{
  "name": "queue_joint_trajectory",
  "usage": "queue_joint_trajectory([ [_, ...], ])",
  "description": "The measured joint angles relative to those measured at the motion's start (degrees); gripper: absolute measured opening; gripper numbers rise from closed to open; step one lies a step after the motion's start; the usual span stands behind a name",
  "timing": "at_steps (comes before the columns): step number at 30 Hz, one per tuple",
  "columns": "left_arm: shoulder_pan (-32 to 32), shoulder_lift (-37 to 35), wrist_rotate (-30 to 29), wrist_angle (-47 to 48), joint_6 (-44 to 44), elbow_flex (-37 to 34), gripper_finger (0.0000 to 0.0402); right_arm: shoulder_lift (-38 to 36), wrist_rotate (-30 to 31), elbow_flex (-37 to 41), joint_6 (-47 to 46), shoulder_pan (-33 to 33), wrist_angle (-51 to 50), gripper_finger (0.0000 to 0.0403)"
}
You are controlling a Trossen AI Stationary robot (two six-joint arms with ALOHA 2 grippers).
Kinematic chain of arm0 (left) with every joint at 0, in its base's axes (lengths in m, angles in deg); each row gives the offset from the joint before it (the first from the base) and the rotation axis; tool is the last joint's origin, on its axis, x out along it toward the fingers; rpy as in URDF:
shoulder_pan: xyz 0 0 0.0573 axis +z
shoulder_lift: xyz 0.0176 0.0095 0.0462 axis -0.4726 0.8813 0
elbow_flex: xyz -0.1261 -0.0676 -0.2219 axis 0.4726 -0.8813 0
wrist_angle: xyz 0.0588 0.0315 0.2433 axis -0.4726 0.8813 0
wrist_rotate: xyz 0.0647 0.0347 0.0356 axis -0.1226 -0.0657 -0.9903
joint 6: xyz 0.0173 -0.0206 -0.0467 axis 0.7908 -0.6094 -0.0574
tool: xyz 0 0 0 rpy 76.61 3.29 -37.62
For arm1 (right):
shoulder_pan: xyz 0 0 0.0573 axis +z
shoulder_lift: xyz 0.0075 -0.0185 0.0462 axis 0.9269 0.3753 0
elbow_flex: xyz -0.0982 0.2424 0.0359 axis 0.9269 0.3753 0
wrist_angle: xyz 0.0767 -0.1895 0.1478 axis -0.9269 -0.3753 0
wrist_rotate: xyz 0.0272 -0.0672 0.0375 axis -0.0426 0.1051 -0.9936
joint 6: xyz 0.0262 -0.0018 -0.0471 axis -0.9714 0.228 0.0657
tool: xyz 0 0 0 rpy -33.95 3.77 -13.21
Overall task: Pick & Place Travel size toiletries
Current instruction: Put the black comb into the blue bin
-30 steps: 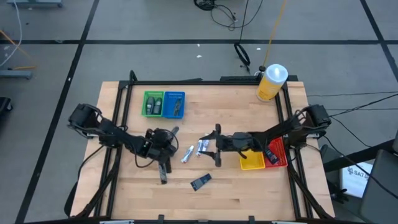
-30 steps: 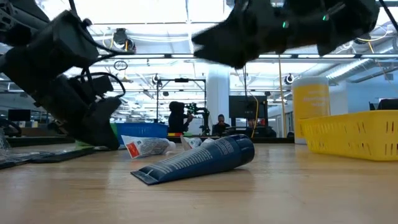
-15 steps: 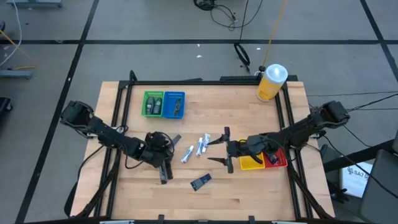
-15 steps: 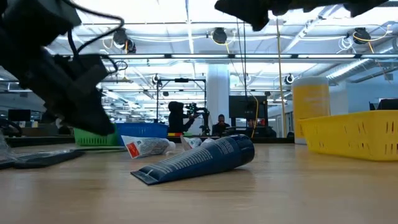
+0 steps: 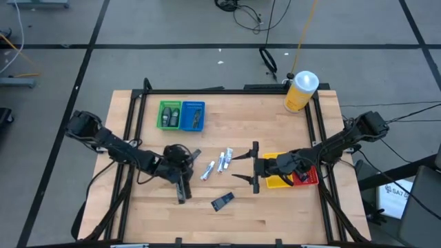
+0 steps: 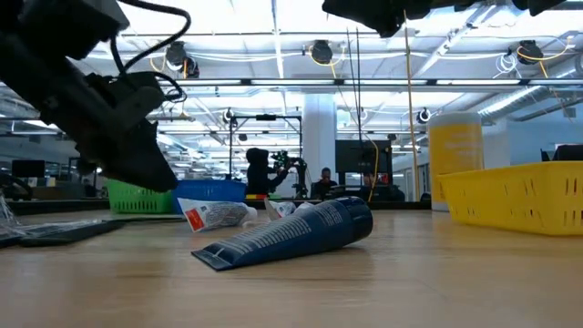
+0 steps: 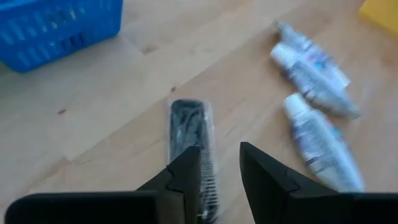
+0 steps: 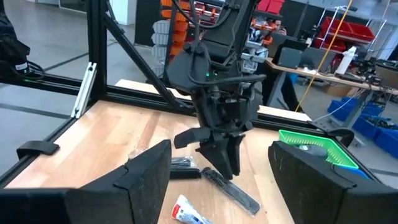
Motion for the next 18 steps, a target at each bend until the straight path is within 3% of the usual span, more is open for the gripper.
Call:
queue_joint_trajectory([
  [6, 1.31, -0.04, 1.82, 0.34, 6.22, 0.00, 0.0195, 0.00, -0.03, 0.00, -0.94, 0.22, -0.03, 0.0260],
  [11, 1.56, 0.31, 0.35, 4.53, 2.79, 0.00, 0.0267, 0.00, -0.03, 0.00, -0.89, 0.20, -0.02, 0.0260],
  [14, 1.56, 1.98, -0.44, 4.58, 1.38, 0.00, 0.0280, 0.00, -0.03, 0.00, -0.85, 0.20, -0.01, 0.0260],
  [18, 1.73, 4.52, -0.67, 2.15, 0.79, 0.02, 0.0267, 0.00, -0.04, 0.00, -0.91, 0.20, -0.02, 0.0260],
])
